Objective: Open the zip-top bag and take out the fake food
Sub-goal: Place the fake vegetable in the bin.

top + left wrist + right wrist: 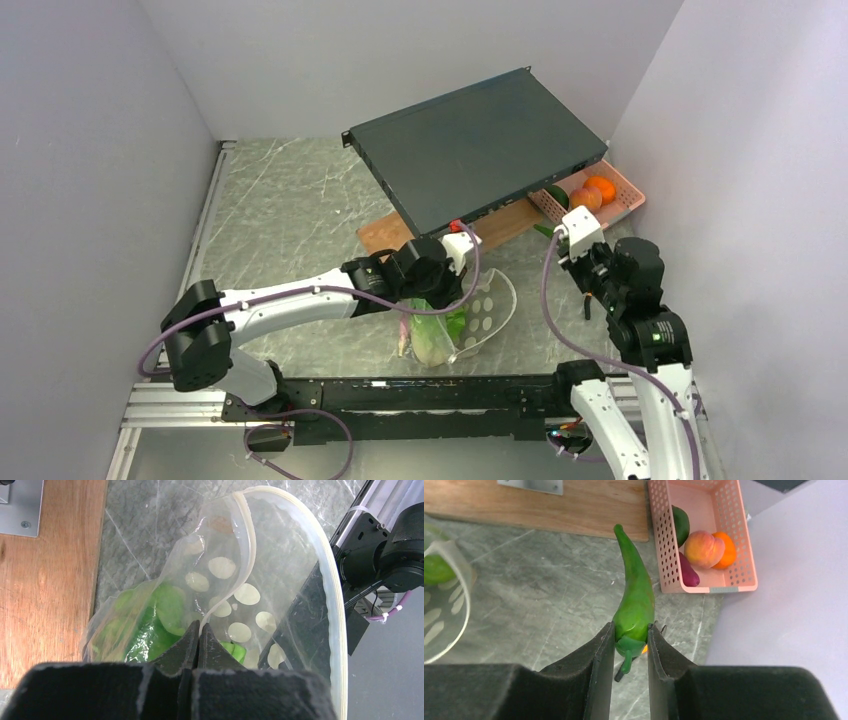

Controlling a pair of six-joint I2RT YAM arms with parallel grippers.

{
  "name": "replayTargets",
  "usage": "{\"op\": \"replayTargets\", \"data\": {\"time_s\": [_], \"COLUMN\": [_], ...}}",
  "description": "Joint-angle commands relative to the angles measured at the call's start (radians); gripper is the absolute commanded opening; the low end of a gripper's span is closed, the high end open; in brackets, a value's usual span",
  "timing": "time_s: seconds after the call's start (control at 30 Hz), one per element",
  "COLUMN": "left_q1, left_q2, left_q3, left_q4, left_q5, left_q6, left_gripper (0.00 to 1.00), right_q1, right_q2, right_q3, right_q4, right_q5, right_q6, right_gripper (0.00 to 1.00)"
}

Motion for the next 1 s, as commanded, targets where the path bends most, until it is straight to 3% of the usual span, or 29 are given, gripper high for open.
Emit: {"op": "replayTargets", "data": {"time_s": [0.0, 0.47, 0.97], "left_q1": [0.004, 0.004, 0.004], "left_q2": [-0.049, -0.076, -0.078], "left_q3": [-0.014, -0.029, -0.023], "left_q4": [0.046, 0.066, 0.076], "left_q5": [0.016, 0.042, 0.041], "left_q6": [0.032, 0.083, 0.100], "left_gripper": [0.00, 0.00, 0.00], "right_q1": [-0.060, -0.438, -0.522], "right_q2": [0.044, 0.293, 0.577], "right_q3": [-0.026, -0.009, 0.010], "right_q4": [0.163, 0.374, 0.717], "right_q5": [0.014, -0.282, -0.295], "right_q6": [0.152, 0.427, 0.645], "right_gripper": [0.00, 0.00, 0.00]}}
